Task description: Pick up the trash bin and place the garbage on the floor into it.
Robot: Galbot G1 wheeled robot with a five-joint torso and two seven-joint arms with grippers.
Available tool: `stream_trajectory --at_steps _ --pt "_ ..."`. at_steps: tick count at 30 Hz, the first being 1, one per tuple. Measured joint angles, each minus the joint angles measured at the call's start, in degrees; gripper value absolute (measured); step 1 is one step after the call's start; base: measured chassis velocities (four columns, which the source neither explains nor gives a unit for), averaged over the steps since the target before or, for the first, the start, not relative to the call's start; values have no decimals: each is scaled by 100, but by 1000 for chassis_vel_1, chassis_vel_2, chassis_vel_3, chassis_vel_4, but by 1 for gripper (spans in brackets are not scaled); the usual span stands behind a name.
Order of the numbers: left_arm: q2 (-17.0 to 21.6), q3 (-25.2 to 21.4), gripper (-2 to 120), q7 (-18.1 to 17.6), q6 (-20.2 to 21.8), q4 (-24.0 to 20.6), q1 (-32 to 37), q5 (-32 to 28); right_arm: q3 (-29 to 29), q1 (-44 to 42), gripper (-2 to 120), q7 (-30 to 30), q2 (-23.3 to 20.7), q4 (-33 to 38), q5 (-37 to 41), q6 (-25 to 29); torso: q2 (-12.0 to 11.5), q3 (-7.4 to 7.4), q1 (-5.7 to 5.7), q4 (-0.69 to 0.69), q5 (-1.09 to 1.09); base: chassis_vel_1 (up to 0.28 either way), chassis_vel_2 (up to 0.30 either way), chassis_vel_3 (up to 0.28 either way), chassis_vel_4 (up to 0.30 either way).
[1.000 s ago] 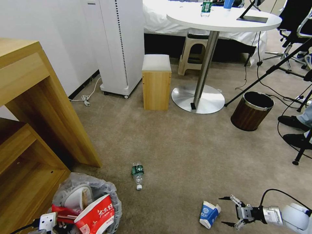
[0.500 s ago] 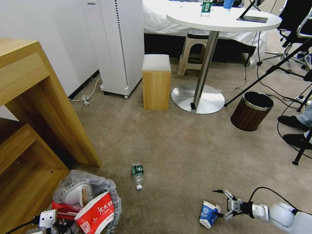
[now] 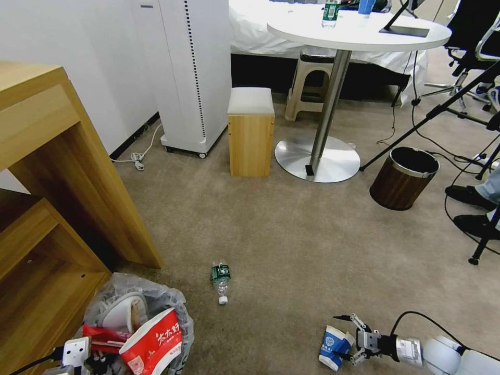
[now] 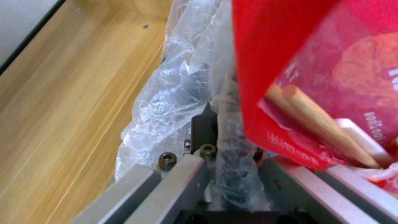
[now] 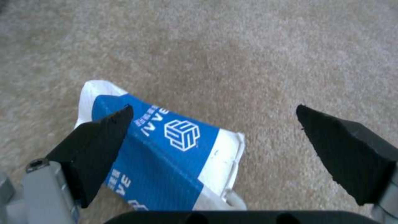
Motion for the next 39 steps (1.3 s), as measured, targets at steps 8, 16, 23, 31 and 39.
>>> stream_trajectory --at_steps 8,16,23,31,39 --pt "-109 -3 0 59 -1 -7 45 160 2 -113 100 -77 -144 284 2 31 0 0 0 0 3 0 0 0 0" --pt "-236 15 0 118 -10 -23 89 318 -3 -127 100 -6 -133 423 -13 29 0 0 0 1 4 0 0 0 0" --pt "-384 48 0 193 -22 -21 116 474 -37 -224 100 -79 -253 392 39 49 0 0 0 1 2 0 0 0 0" --pt "-430 57 0 230 -34 -19 135 538 -77 -207 100 -119 -189 211 64 53 0 0 0 1 1 0 0 0 0" --pt "-495 146 0 275 -75 100 104 610 -119 -165 100 -133 62 -159 -36 11 0 0 0 1 1 0 0 0 0"
